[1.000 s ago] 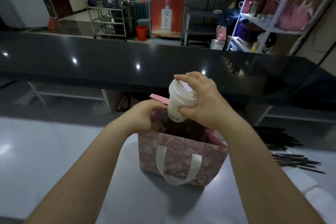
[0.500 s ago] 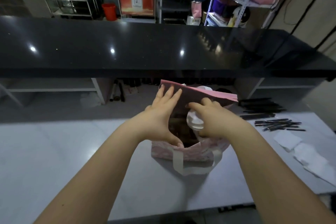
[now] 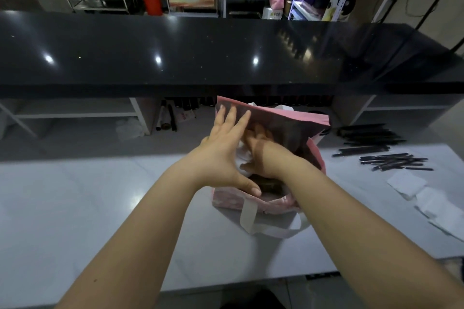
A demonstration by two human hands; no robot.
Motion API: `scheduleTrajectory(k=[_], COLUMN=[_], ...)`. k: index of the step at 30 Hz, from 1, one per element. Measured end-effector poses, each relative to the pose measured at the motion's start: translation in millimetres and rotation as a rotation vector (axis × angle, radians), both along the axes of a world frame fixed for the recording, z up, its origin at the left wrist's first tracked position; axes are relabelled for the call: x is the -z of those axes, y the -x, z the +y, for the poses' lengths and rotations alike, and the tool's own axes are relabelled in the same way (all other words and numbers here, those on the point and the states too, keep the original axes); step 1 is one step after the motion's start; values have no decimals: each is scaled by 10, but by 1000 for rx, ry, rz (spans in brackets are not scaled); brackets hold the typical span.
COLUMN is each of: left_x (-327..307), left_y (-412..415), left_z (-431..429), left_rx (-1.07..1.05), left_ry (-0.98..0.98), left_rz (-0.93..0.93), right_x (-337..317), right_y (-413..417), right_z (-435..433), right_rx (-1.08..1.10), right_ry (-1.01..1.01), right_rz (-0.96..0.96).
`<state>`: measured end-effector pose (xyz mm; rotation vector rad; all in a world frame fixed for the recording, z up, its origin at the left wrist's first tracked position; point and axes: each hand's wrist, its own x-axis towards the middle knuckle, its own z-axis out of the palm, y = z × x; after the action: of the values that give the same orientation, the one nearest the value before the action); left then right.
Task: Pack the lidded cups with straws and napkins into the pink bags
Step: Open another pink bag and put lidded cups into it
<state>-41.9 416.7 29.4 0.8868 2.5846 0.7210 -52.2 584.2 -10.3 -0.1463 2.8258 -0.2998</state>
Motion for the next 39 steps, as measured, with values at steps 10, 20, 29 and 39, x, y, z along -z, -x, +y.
scheduleTrajectory(k=[10,20,29,39], left_x=[43,137,90,-240], left_y=[-71,-232,-228,-10], left_z=[10,55,150,343], left_rx=[-13,-16,-116,-170], left_ry=[23,137,175,314], left_rz=[75,297,320,564], right_x=[96,450,338,-1032], right_y=[-91,-309,-181,-391], right_z=[-28,130,195,713], right_rx=[-96,-277,-247,-25], right_ry=[-81,-262,-212,346], right_rz=[-19,-45,-176,130])
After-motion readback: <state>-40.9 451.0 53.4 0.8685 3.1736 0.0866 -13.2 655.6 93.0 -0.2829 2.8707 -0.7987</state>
